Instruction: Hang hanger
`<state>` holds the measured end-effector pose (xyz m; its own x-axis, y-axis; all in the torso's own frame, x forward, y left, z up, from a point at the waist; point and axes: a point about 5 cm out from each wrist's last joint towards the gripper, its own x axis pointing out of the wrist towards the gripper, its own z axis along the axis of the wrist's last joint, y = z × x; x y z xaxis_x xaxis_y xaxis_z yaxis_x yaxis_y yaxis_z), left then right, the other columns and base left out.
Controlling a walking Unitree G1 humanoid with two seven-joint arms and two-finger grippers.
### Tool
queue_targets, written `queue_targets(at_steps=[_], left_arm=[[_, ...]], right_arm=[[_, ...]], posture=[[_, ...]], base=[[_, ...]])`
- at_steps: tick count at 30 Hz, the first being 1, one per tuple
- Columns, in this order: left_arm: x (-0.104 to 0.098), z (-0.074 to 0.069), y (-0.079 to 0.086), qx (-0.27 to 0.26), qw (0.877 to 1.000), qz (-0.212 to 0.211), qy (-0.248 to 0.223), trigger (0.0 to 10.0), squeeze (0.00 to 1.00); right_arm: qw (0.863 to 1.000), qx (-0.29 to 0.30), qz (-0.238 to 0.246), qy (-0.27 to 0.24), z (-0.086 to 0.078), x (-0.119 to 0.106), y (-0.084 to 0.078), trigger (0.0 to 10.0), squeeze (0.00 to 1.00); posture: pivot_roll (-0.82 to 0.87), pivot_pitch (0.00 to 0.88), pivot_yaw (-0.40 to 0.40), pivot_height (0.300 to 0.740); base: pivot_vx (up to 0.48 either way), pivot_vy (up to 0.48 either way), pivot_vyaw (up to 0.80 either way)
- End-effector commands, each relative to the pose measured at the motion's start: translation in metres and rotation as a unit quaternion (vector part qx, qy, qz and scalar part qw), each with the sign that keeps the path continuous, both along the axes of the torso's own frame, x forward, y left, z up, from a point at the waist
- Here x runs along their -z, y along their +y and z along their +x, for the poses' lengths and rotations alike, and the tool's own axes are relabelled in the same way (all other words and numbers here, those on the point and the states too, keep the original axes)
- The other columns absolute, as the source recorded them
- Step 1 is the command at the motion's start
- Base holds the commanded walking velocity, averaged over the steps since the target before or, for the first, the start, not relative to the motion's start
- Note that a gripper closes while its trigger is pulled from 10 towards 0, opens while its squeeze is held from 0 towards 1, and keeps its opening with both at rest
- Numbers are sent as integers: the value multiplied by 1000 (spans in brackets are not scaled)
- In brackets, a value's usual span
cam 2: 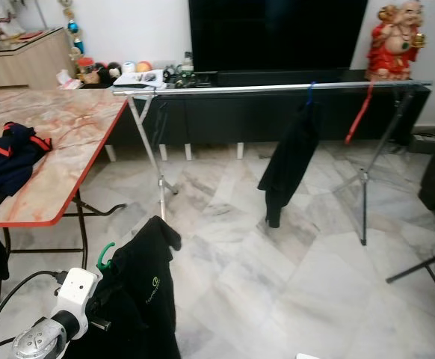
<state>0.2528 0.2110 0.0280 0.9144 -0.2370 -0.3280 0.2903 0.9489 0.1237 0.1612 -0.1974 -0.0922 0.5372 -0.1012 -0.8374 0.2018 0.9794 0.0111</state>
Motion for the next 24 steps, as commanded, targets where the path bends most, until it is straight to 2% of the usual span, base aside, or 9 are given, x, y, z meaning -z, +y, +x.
queue_targets(at_steps=[1,24], left_arm=[[-13,8,0,6,1000,7,-23,10000,0],[-12,6,-9,15,1000,-6,-15,10000,0]], right_arm=[[1000,-3,2,2,0,0,3,10000,0],[1000,-1,-5,13,-3,2,0,10000,0]], posture=[[83,0,49,740],[83,0,45,740]], base=[[345,0,0],[344,0,0]])
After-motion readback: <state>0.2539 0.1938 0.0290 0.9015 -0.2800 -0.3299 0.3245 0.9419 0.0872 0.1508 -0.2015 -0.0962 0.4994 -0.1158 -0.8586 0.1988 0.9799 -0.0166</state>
